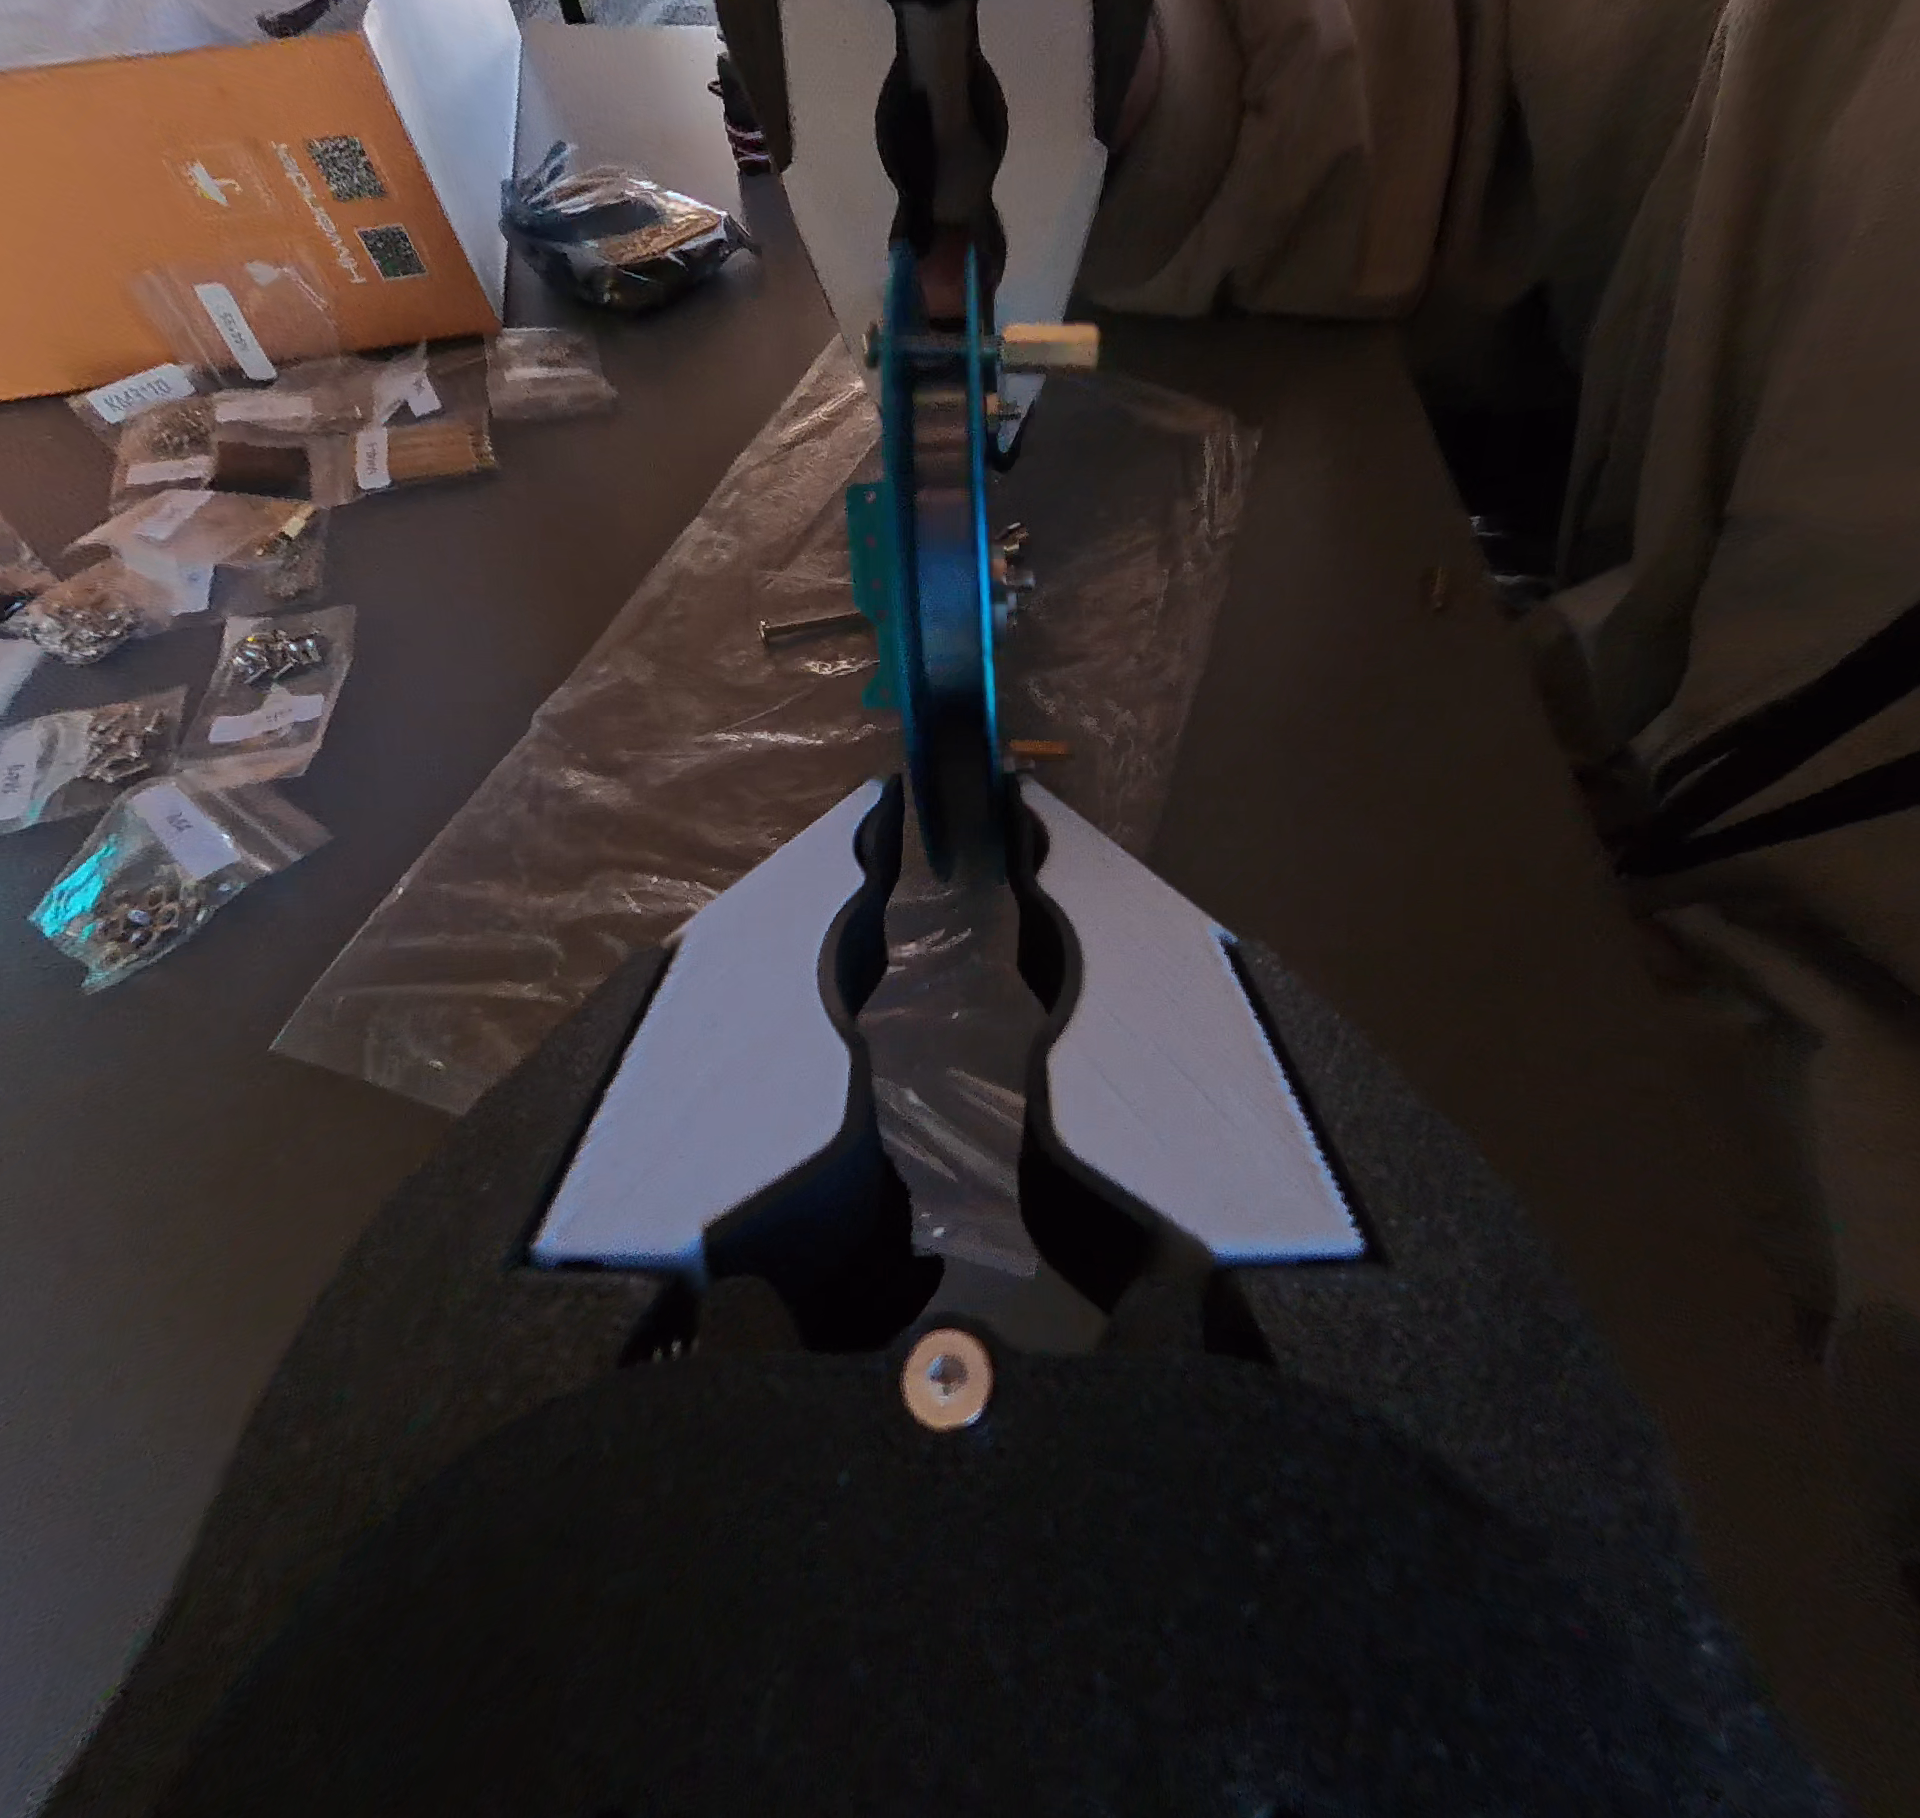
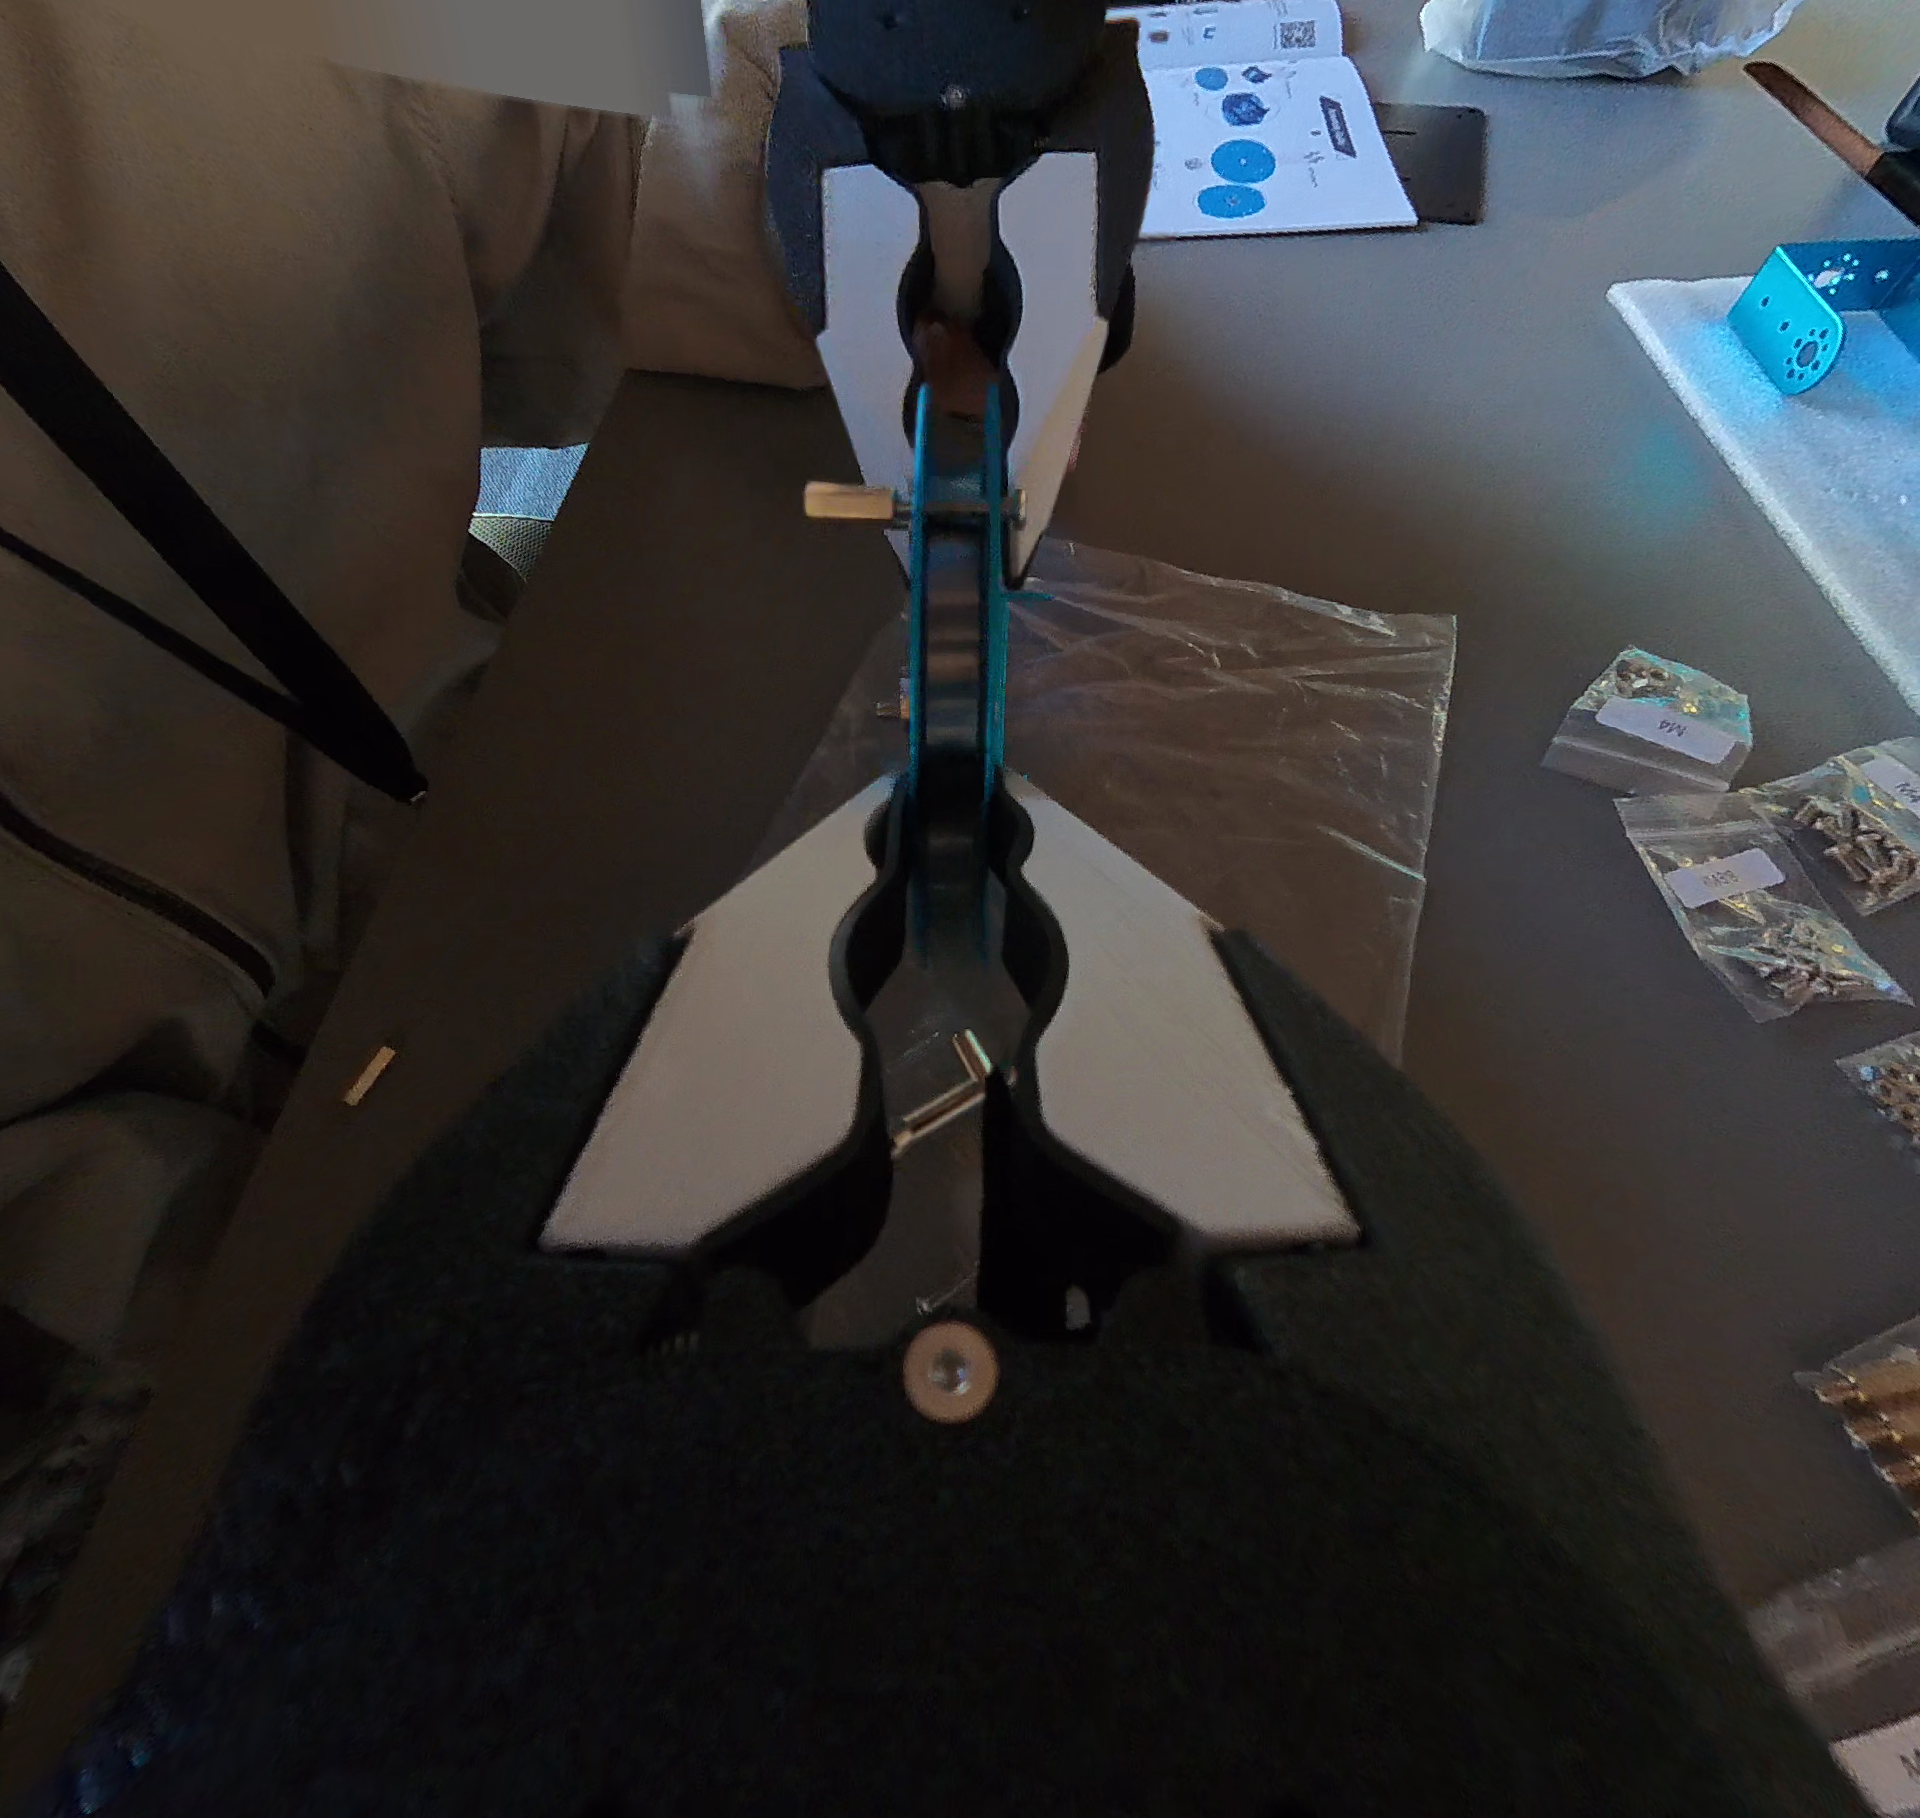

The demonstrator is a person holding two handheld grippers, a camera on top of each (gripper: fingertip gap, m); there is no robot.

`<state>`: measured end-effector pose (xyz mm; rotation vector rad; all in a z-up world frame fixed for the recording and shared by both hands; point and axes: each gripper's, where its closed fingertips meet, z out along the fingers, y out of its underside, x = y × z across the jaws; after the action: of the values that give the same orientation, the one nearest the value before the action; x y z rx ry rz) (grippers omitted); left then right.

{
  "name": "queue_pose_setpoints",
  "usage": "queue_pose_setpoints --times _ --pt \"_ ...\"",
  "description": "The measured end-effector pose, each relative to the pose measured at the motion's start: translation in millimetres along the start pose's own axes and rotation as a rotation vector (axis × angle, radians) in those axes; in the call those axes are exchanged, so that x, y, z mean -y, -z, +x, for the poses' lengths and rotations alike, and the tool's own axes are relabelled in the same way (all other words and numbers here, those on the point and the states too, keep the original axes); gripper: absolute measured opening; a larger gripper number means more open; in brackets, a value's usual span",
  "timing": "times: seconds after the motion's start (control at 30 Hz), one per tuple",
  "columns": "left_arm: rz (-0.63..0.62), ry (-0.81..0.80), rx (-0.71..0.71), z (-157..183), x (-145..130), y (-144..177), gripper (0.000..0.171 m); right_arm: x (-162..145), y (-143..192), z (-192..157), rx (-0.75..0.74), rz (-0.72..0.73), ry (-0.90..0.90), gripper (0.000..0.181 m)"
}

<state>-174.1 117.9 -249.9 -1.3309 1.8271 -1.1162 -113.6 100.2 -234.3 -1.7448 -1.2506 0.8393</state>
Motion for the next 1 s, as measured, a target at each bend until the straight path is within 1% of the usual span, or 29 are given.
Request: queue_pose_setpoints --times 0.13,0.27,0.37,0.5,0.53,0.57,0.6,0.67,0.7,0.73,0.8,0.83,0.87,1.0 --pt "0.022 0.043 -0.077 7.1 0.5 1.5 0.014 -3.0 2.1 0.1 0.024 0.004 -0.010 0.012" --pt "0.020 0.029 -0.051 4.1 1.0 0.6 0.012 -4.5 3.1 0.3 0.030 -0.008 -0.018 0.012" --pt "0.047 0.022 -0.044 4.0 9.2 5.2 0.012 -2.0 2.6 -1.3 0.035 0.002 -0.020 0.012" --pt "0.067 0.018 -0.034 3.0 16.0 10.0 0.012 -6.9 0.4 -3.2 0.049 -0.020 -0.005 0.014" --pt "0.065 0.019 -0.036 3.1 15.8 10.2 0.011 -5.7 0.4 -4.2 0.057 -0.012 -0.008 0.017" --pt "0.071 0.025 -0.036 3.0 16.5 9.8 0.011 -1.9 0.8 -5.8 0.069 0.007 -0.015 0.026" --pt "0.081 0.032 -0.040 3.7 17.7 9.2 0.011 4.7 1.8 -6.2 0.071 0.038 -0.025 0.030" --pt "0.090 0.038 -0.041 4.5 19.0 7.9 0.012 20.5 3.0 -3.4 0.042 0.106 -0.041 0.031" --pt "0.088 0.041 -0.041 4.5 18.7 7.5 0.012 24.0 1.8 -3.0 0.030 0.113 -0.047 0.030" --pt "0.083 0.038 -0.040 4.4 18.1 7.3 0.012 21.6 -1.4 -3.6 0.025 0.089 -0.052 0.026" --pt "0.072 0.021 -0.040 4.1 15.1 7.6 0.012 6.2 -8.9 -0.3 -0.014 -0.003 -0.042 0.024" --pt "0.064 0.008 -0.040 3.7 12.7 8.0 0.008 4.7 -9.6 -1.3 -0.011 -0.004 -0.038 0.021" --pt "0.058 0.001 -0.037 2.8 10.7 7.7 0.004 2.6 -9.6 -0.4 -0.015 -0.014 -0.048 0.021" --pt "0.075 0.016 -0.076 7.5 11.2 7.1 0.004 0.1 -8.4 -1.4 0.007 -0.017 -0.068 0.020"
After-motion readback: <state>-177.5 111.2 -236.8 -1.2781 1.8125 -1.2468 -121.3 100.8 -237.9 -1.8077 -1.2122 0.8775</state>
